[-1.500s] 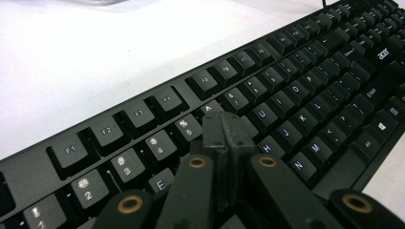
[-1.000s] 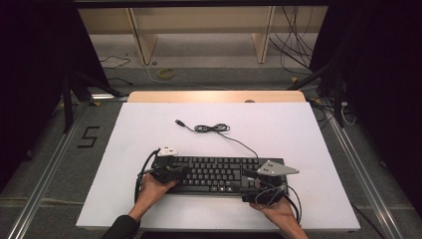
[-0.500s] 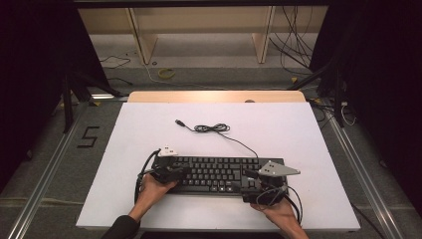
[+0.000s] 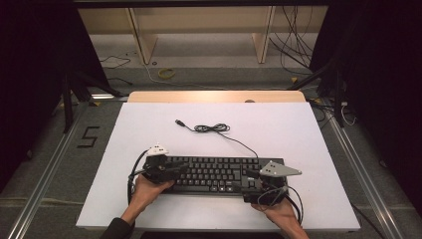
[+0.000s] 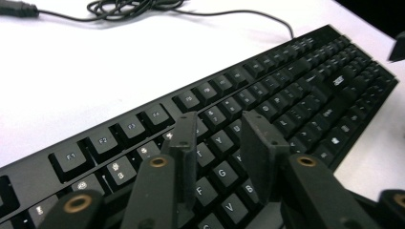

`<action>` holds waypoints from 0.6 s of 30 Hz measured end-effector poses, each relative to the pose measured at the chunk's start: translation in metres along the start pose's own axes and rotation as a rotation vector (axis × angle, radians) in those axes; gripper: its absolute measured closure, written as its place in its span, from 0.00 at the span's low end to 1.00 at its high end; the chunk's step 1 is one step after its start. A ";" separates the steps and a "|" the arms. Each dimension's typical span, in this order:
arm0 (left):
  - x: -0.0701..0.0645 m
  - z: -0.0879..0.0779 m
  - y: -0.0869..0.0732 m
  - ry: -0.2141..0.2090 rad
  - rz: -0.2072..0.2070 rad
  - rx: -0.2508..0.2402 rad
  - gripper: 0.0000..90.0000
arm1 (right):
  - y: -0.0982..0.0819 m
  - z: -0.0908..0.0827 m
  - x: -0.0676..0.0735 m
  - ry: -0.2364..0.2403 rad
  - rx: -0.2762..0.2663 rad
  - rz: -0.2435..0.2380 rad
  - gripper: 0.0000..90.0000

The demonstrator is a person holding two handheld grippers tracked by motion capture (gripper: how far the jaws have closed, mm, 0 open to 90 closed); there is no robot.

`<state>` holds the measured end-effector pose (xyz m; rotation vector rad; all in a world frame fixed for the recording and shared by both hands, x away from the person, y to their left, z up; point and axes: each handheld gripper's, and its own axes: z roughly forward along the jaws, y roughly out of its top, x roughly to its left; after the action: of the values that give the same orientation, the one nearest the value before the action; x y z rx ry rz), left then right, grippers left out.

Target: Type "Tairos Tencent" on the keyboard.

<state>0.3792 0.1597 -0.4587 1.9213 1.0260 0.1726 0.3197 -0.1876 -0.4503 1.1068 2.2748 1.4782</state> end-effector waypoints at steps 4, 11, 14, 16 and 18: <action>-0.002 -0.006 0.000 -0.009 -0.001 -0.019 0.68 | -0.001 -0.001 -0.001 -0.003 -0.003 0.001 0.32; -0.006 -0.014 -0.003 -0.028 0.000 -0.041 0.56 | -0.002 -0.004 -0.002 -0.005 -0.011 0.002 0.32; -0.007 -0.020 -0.006 -0.043 0.010 -0.053 0.52 | -0.002 -0.005 -0.002 -0.007 -0.014 0.001 0.32; -0.008 -0.023 -0.009 -0.049 0.009 -0.067 0.48 | -0.003 -0.006 -0.003 -0.008 -0.017 0.003 0.32; -0.009 -0.027 -0.012 -0.057 0.009 -0.080 0.45 | -0.004 -0.008 -0.004 -0.011 -0.018 0.001 0.32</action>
<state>0.3531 0.1739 -0.4502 1.8487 0.9595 0.1606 0.3161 -0.1966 -0.4509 1.1085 2.2493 1.4867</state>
